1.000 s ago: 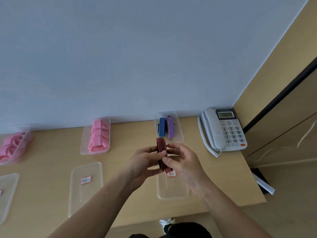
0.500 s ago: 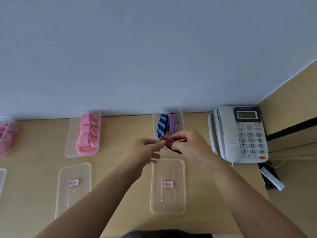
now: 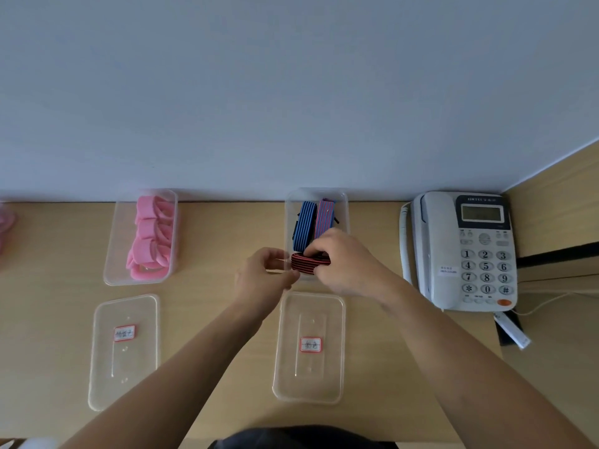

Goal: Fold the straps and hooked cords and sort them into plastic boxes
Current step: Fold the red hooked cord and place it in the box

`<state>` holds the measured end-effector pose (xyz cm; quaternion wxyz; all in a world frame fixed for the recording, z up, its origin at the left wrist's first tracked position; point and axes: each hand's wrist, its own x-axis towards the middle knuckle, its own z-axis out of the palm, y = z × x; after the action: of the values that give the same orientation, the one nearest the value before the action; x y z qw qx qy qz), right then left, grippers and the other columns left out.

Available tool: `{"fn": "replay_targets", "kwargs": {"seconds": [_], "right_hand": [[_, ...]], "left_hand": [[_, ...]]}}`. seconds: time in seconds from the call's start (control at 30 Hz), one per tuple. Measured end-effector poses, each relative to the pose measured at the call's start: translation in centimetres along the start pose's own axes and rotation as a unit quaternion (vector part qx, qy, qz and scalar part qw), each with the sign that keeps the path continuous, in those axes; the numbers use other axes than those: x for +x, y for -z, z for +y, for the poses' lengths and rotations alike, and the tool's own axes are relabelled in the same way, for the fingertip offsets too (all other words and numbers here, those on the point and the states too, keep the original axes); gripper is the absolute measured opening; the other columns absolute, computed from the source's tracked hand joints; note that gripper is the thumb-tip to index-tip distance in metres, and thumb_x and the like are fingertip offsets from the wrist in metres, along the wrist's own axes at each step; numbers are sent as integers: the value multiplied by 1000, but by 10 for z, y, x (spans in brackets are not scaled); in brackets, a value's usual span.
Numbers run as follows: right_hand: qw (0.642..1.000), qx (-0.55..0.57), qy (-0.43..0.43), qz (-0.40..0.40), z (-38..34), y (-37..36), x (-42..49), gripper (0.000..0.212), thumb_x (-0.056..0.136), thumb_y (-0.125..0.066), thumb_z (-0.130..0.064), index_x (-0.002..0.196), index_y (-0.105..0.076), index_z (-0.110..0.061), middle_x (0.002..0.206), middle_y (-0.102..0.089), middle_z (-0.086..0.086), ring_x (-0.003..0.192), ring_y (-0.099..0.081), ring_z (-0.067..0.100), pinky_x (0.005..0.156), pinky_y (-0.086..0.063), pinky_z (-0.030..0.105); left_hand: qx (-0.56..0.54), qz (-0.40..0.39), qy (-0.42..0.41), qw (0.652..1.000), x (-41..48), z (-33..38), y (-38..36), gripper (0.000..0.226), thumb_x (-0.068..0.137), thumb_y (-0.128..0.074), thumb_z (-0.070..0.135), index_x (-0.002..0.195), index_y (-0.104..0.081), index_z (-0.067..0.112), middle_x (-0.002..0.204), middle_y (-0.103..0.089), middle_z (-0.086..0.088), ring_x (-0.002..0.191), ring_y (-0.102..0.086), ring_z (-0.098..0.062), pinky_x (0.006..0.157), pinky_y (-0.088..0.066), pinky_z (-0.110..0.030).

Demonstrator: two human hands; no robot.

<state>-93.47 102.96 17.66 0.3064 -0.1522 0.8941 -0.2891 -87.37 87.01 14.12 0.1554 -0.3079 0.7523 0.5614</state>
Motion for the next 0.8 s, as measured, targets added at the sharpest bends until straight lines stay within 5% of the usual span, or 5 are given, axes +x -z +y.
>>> {"fn": "replay_targets", "kwargs": {"seconds": [0.17,0.3,0.57,0.67,0.8], "right_hand": [[999,12,16,28,5,-3,-3,32,85,-65,-9,114,-73,-19,109,-69,-2,101,-60,16,83,-46,25],[987,126,-31,94,3,-10,-9,34,82,-63,-9,108,-76,-26,103,-72,-15,89,-60,-3,68,-39,1],[905,374,-106,172,2,-11,-16,29,72,-64,-11,86,-79,-32,81,-75,-15,78,-69,1,61,-50,15],[912,359,-94,175,-1,-15,-11,33,77,-65,-2,90,-77,-30,83,-74,-12,79,-69,1,63,-49,15],[940,291,-77,161,2,-22,-9,35,77,-66,0,100,-74,-25,100,-72,-6,96,-67,10,85,-56,31]], "left_hand": [[-11,-1,7,1000,2,-2,0,28,80,-82,2,97,-70,22,88,-76,-2,72,-72,-20,86,-62,-50],[-33,-10,19,999,2,-3,0,28,79,-80,-1,98,-72,19,91,-77,-5,79,-76,-22,86,-63,-50],[-49,-8,29,998,2,-5,-1,32,77,-82,0,101,-71,19,99,-74,-8,96,-74,-34,92,-61,-52],[-45,-8,22,999,2,-5,-1,32,79,-81,-1,102,-71,19,100,-74,-9,96,-74,-34,92,-61,-52],[-34,-5,14,999,1,-3,0,36,79,-82,2,104,-68,23,102,-74,-4,88,-75,-28,89,-61,-53]]}}
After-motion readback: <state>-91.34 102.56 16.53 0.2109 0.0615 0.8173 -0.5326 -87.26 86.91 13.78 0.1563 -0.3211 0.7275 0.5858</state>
